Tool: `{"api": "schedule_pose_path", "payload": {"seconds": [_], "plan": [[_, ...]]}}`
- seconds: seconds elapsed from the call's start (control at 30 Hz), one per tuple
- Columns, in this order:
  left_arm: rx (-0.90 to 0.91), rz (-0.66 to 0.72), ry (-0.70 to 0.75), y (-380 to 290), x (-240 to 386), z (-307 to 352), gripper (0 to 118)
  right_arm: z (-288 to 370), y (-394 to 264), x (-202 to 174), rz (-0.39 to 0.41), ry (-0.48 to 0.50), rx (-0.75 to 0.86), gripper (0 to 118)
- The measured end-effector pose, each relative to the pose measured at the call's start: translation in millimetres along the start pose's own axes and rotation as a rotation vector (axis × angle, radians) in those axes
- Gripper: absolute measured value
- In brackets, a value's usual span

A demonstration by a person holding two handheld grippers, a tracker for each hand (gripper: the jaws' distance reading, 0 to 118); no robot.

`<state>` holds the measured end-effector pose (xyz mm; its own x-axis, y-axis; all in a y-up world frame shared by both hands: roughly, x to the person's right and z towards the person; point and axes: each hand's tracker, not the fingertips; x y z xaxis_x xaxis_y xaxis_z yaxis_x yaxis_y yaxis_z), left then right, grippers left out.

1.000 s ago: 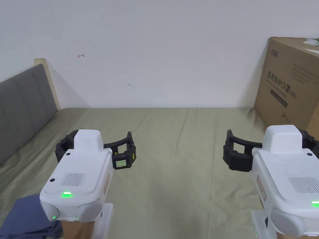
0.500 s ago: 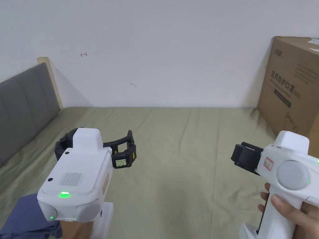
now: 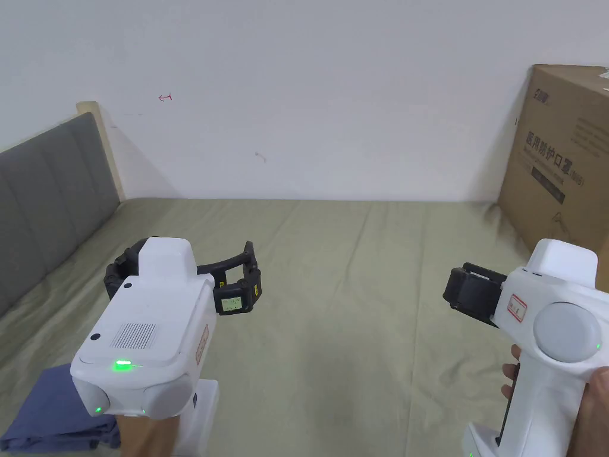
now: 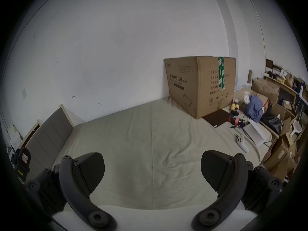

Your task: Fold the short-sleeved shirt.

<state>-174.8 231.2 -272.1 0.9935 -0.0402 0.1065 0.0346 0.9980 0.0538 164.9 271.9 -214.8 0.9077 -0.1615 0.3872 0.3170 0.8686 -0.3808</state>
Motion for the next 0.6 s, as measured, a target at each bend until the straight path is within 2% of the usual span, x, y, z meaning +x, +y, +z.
{"api": "schedule_pose_path", "payload": {"seconds": [0.13, 0.23, 0.33, 0.43, 0.6], "plan": [[0.003, 0.0, 0.002, 0, 0, 1, 118, -2, 0, -1, 0.019, -0.008, -0.007, 115], [0.005, 0.002, 0.003, -1, 0, 1, 118, -1, -2, -6, 0.08, -0.026, 0.028, 115], [0.005, 0.002, 0.003, -1, 0, 2, 118, 0, -2, -5, 0.082, -0.017, 0.053, 115], [0.004, -0.001, 0.003, -2, 0, 2, 118, 2, -5, 1, 0.067, 0.071, 0.136, 114], [0.005, 0.001, 0.002, -3, 0, 3, 118, 13, -22, 4, 0.13, 0.144, 0.358, 115]]}}
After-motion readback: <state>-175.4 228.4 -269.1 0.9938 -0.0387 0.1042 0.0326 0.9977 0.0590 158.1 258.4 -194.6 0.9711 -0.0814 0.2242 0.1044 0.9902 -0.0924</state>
